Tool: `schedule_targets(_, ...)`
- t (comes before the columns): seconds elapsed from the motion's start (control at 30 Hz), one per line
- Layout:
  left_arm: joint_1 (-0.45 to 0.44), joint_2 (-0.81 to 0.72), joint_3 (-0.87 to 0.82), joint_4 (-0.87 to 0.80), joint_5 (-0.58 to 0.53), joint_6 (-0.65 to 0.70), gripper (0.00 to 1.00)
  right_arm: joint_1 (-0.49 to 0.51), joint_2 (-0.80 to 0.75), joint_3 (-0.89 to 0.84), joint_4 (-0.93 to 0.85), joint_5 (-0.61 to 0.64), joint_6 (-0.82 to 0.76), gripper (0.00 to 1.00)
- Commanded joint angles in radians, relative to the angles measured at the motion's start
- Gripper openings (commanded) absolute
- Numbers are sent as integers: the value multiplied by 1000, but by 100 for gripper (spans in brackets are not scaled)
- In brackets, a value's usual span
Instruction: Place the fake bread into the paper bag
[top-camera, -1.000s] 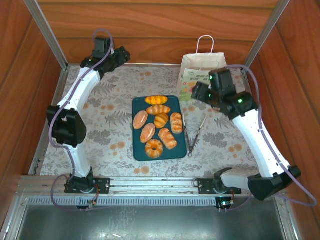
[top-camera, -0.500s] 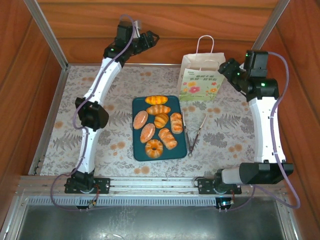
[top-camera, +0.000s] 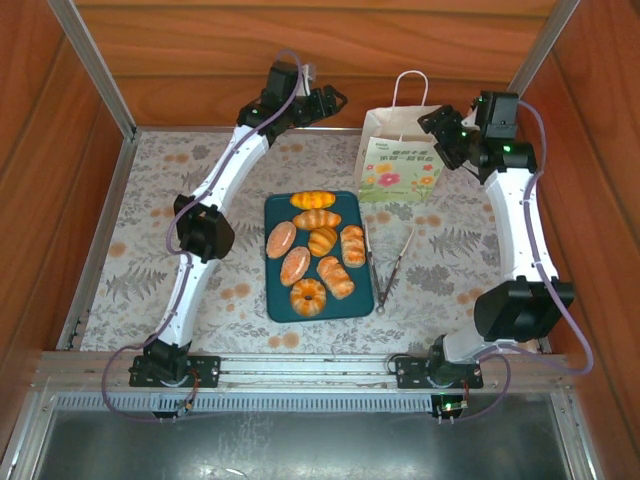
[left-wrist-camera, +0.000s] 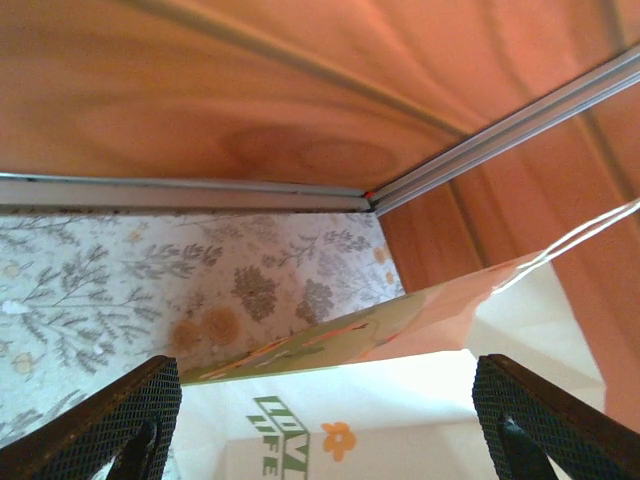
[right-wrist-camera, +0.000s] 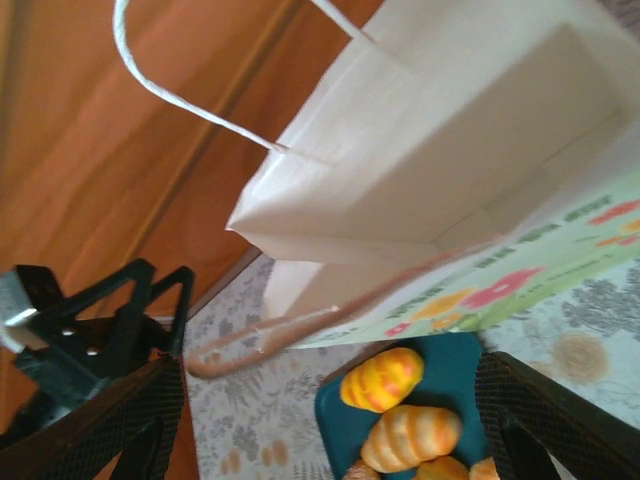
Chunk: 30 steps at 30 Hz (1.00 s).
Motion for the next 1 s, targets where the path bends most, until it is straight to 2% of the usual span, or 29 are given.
schedule_targets(0.0,7,-64,-8,1,-14,26,81,-2,25,1,82,-66,45,81)
schedule_targets(0.27,10,-82,-38,0,-16,33,81,-1,132,82,119,-83,63,75)
schedule_targets(0.37,15,-95,-51,1,-18,34,81,-2,171,121,147,-100,66,59)
schedule_targets(0.47,22,-121,-83,1,-19,38,81,-1,211,173,163,-116,61,37)
schedule_targets(0.57,32,-150,-117,1,-24,45,81,-1,253,232,182,-126,54,19)
schedule_targets(0.7,53,-184,-157,1,-23,43,81,-1,325,343,190,-147,45,1)
schedule_targets(0.97,100,-261,-254,1,-36,51,81,2,468,570,176,-219,34,0)
